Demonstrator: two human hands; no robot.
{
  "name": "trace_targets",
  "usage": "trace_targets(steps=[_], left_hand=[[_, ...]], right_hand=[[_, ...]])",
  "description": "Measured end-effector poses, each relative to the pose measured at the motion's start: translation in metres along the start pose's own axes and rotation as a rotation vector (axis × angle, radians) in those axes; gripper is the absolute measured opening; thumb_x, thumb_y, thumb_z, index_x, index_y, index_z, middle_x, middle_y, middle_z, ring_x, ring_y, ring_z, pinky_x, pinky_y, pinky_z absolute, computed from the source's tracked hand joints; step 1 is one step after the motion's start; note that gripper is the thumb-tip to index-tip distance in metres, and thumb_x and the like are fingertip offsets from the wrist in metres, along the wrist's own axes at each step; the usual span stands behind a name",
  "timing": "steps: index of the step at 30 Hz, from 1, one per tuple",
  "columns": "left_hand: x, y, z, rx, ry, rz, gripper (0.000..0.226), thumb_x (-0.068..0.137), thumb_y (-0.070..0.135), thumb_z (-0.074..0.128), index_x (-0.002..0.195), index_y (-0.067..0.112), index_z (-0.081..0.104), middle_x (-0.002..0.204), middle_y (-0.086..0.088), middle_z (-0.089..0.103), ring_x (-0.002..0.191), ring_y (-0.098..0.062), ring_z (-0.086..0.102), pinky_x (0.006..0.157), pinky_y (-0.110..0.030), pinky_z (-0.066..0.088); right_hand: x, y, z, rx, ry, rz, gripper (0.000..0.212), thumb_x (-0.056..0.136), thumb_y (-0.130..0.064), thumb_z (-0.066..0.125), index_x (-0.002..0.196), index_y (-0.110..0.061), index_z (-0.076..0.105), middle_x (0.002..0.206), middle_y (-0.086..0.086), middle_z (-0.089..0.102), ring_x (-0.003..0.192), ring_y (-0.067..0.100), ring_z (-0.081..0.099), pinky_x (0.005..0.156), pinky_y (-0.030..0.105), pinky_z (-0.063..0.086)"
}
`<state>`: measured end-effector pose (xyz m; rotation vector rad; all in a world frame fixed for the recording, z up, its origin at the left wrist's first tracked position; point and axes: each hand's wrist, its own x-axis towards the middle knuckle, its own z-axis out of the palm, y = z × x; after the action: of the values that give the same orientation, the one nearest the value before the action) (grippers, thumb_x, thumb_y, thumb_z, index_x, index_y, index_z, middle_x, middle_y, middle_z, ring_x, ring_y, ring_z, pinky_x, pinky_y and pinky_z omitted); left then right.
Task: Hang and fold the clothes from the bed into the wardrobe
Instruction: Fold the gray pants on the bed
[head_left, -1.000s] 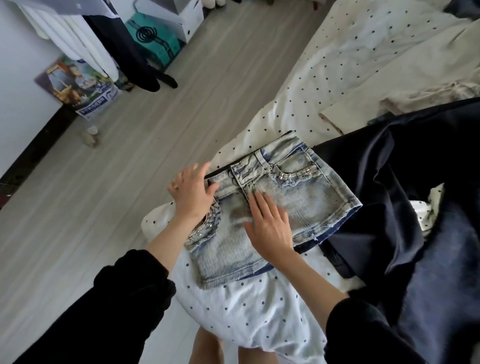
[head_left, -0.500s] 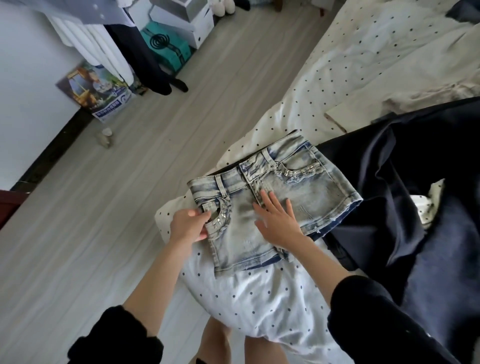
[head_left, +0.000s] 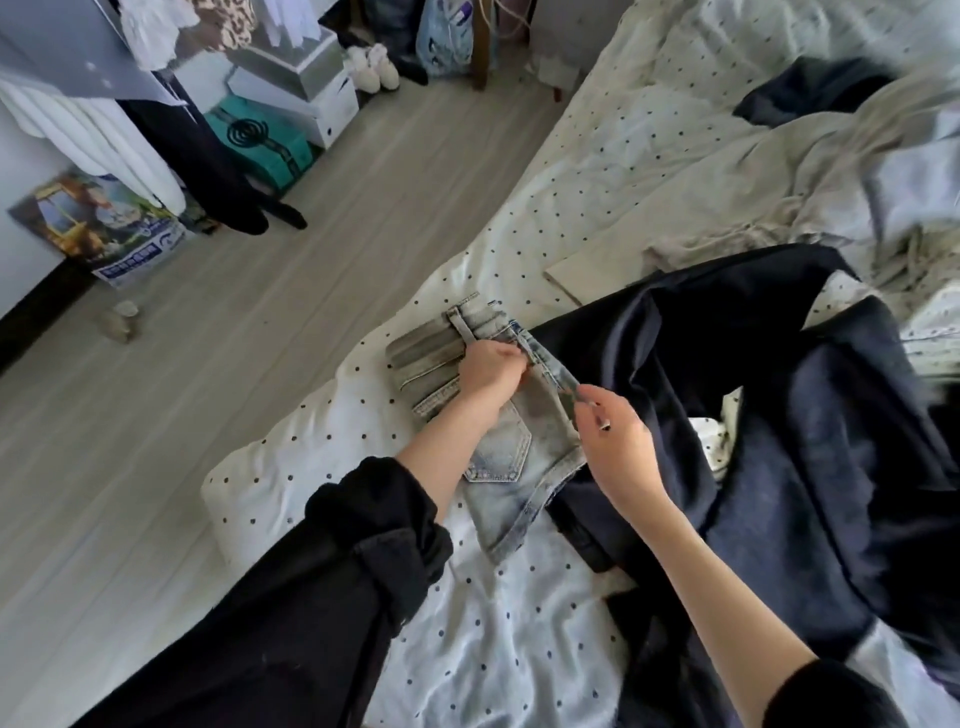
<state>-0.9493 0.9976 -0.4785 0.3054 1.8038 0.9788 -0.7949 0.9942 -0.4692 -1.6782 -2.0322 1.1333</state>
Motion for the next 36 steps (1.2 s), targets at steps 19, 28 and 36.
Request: trace_targets(steps=[19, 28, 36], left_hand=[[-0.011, -0.159, -0.07, 1.466, -0.003, 0.875, 0.105, 0.066, 0.018, 0.082, 0.146, 0.005, 0.017, 0.153, -0.011, 0.022, 0.142, -0.026, 0.022, 0.115, -0.046, 0.013], [-0.009, -0.164, -0.051, 1.369, 0.075, 1.056, 0.08, 0.058, 0.014, 0.083, 0.13, 0.008, 0.049, 0.137, -0.014, 0.052, 0.128, -0.031, 0.047, 0.112, -0.048, 0.027], [-0.013, -0.145, -0.056, 0.964, 0.058, 0.939, 0.038, 0.077, 0.006, 0.073, 0.114, 0.002, 0.065, 0.128, -0.012, 0.059, 0.122, -0.031, 0.053, 0.105, -0.049, 0.035]], right_hand=[[0.041, 0.054, 0.032, -1.141, -0.428, -0.654, 0.06, 0.092, -0.027, 0.033, 0.15, -0.024, 0.017, 0.157, 0.001, 0.013, 0.145, 0.017, 0.018, 0.114, 0.047, 0.001], [0.05, 0.06, 0.031, -1.094, -0.478, -0.673, 0.053, 0.09, -0.033, 0.03, 0.138, -0.018, 0.048, 0.145, 0.005, 0.045, 0.13, 0.021, 0.047, 0.11, 0.045, 0.016], [0.05, 0.033, 0.007, -0.657, -0.537, -0.441, 0.042, 0.102, -0.032, 0.032, 0.143, -0.024, 0.039, 0.154, -0.009, 0.026, 0.143, 0.004, 0.016, 0.116, 0.032, -0.006]])
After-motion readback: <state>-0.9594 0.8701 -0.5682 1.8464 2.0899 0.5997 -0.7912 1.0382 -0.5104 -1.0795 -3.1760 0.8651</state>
